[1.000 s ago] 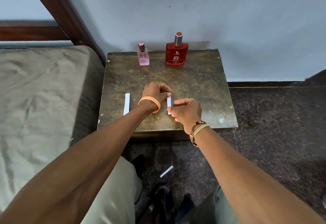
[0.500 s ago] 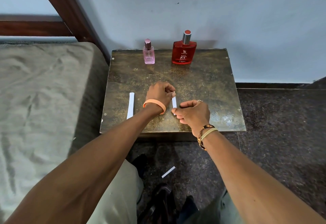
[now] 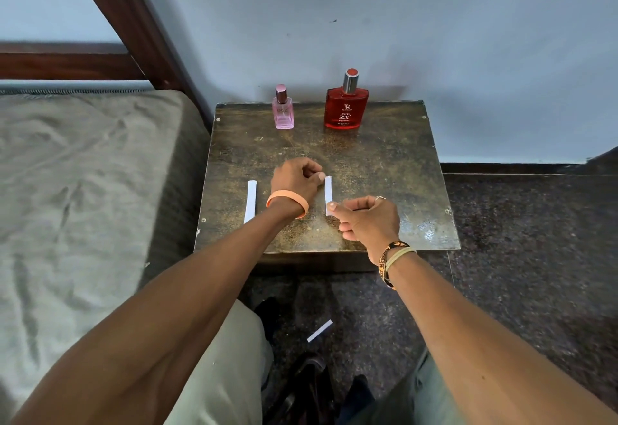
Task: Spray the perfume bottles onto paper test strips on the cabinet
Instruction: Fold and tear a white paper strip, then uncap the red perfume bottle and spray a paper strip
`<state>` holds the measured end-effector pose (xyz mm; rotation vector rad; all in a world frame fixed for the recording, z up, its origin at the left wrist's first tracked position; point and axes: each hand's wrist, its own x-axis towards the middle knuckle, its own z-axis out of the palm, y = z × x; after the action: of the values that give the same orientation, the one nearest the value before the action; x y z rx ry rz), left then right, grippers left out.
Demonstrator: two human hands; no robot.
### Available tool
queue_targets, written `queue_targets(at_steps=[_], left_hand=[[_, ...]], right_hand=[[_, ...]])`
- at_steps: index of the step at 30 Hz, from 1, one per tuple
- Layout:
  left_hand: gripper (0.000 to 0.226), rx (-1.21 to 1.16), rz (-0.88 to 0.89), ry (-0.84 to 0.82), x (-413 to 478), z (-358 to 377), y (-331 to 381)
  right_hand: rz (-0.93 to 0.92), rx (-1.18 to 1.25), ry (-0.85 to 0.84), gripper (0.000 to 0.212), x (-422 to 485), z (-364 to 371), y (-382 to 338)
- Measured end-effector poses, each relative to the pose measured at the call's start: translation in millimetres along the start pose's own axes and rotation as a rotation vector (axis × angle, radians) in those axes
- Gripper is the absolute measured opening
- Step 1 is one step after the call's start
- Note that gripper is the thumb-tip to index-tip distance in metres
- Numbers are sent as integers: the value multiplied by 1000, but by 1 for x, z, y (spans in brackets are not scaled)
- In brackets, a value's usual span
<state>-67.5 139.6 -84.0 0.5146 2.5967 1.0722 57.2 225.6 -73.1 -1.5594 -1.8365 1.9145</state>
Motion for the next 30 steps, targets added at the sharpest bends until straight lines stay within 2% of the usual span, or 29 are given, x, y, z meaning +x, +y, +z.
queue_targets(at_steps=[4,9,15,20,24,27,30], left_hand=[[5,-26,6,84,1,-21,5],[17,-62,38,144,21,-34,24],[35,-44,64,109,59,-28,50],[55,0,49,27,89,-13,62],[52,-64,68,0,101,-2,59],[47,-174,57,21,103,2,54],[39,-194,58,66,97,1,56]], right_hand=[[12,50,41,32,-7,-20,-4],[-172,-65,184,35,9,-29,-29],[-368,-295,208,69,52,-12,-81],[-461,-349,84,86,93,6,-112],[-562,-406,-1,67,107,15,-127],[-581,-408,48,47,108,15,-127],[-588,-426,50,40,101,12,-119]])
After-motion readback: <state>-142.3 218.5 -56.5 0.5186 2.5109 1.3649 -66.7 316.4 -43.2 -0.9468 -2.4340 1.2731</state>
